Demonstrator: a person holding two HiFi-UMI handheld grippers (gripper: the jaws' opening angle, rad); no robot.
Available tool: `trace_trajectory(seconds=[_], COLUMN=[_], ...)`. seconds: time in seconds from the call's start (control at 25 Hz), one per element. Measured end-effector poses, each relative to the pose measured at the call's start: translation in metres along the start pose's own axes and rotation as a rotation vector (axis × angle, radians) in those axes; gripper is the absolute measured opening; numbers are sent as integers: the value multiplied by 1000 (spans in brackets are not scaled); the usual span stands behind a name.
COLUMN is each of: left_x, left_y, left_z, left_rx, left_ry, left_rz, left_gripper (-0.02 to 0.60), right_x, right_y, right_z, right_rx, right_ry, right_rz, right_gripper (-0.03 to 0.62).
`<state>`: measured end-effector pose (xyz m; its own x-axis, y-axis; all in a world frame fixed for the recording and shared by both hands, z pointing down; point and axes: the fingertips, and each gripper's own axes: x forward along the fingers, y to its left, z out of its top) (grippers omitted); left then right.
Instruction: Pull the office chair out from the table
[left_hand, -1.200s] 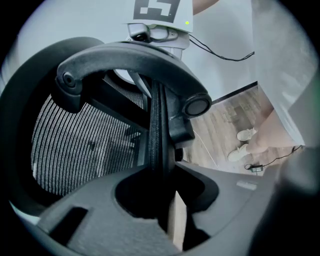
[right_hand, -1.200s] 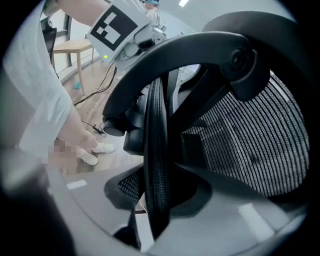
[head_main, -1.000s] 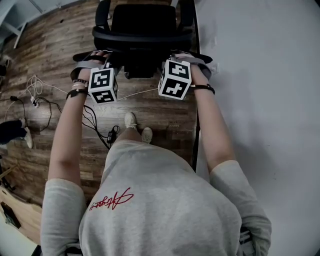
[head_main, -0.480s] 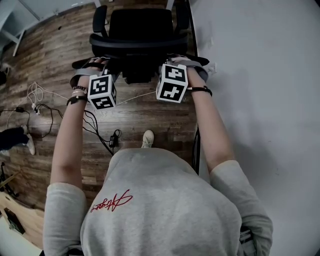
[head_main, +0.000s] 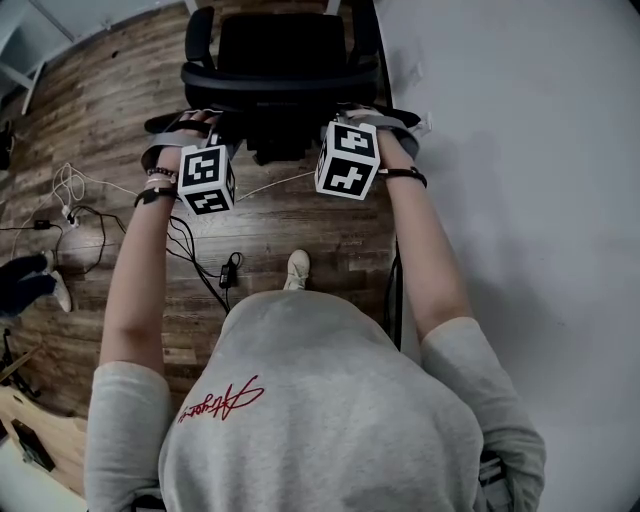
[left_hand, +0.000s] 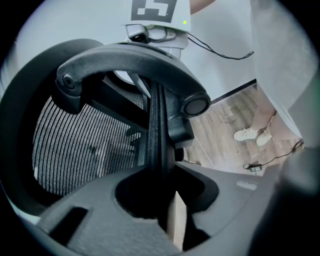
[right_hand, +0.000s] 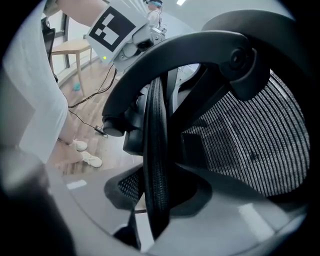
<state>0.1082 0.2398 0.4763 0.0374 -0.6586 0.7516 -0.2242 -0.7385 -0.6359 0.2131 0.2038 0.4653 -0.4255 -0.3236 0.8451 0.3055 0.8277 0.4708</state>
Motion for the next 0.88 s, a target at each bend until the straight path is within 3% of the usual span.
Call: trace_trajectory(seconds=[0.88], left_x=[-21], left_y=[-37], left_z=[14], left_rx=[32], left_ry=[-12], left_rz=[-1], left_gripper=[91], right_x=[-21], right_y=[46], right_z=[-3], right_rx=[38], right_ry=[17], right_rz=[-1], right_gripper=[118])
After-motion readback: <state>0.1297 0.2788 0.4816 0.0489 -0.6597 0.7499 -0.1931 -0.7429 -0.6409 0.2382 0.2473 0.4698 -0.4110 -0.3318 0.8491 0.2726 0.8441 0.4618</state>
